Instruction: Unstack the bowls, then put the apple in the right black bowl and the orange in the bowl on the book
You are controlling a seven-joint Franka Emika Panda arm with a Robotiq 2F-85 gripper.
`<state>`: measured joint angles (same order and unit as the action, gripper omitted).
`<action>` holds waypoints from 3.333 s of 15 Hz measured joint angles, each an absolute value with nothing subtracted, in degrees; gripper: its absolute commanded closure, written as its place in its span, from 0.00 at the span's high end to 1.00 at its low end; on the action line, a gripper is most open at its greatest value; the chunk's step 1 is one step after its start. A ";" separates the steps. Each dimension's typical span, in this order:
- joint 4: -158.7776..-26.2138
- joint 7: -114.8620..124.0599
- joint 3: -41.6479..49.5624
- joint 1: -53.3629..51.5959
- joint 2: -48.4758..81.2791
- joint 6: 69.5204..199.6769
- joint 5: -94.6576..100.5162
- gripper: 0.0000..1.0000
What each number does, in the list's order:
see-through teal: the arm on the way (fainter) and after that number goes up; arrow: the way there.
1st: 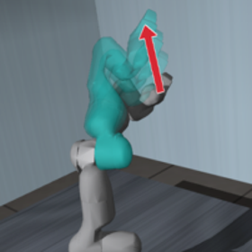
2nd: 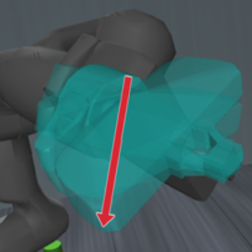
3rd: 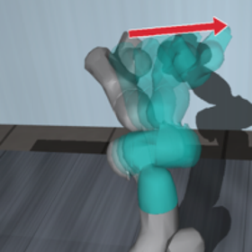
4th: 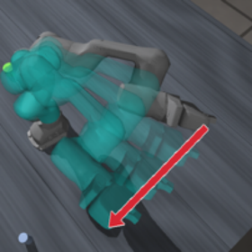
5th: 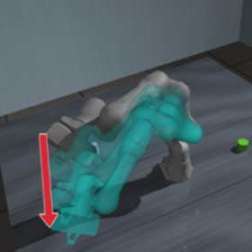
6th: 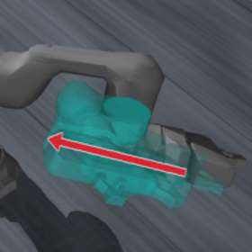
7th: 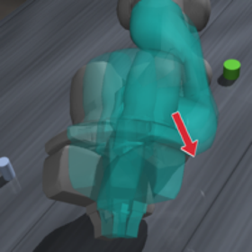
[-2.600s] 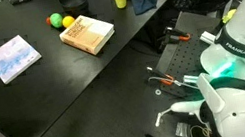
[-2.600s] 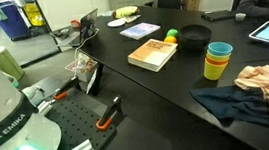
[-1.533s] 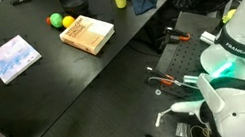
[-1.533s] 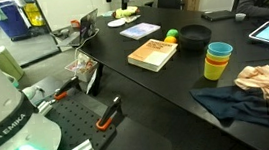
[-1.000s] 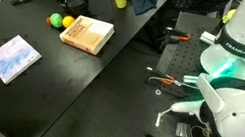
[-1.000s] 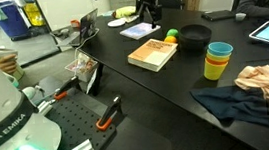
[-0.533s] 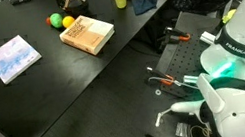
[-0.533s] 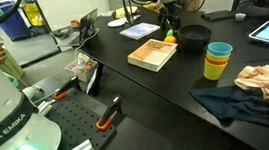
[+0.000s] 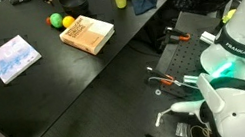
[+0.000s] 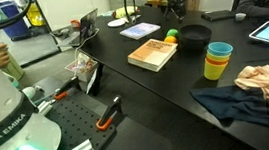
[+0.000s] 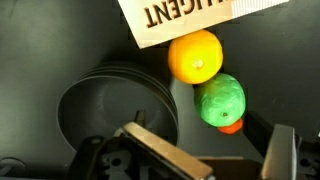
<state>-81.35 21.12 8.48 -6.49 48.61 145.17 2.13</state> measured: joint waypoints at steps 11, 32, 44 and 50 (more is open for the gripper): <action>-72.18 11.40 8.59 -3.71 57.73 144.72 4.53 1.00; -62.11 10.14 8.71 -2.42 63.16 139.24 4.55 0.03; -60.28 12.86 8.09 -4.02 58.14 126.95 4.54 0.03; -67.24 14.40 3.60 -5.71 50.18 121.96 2.81 0.03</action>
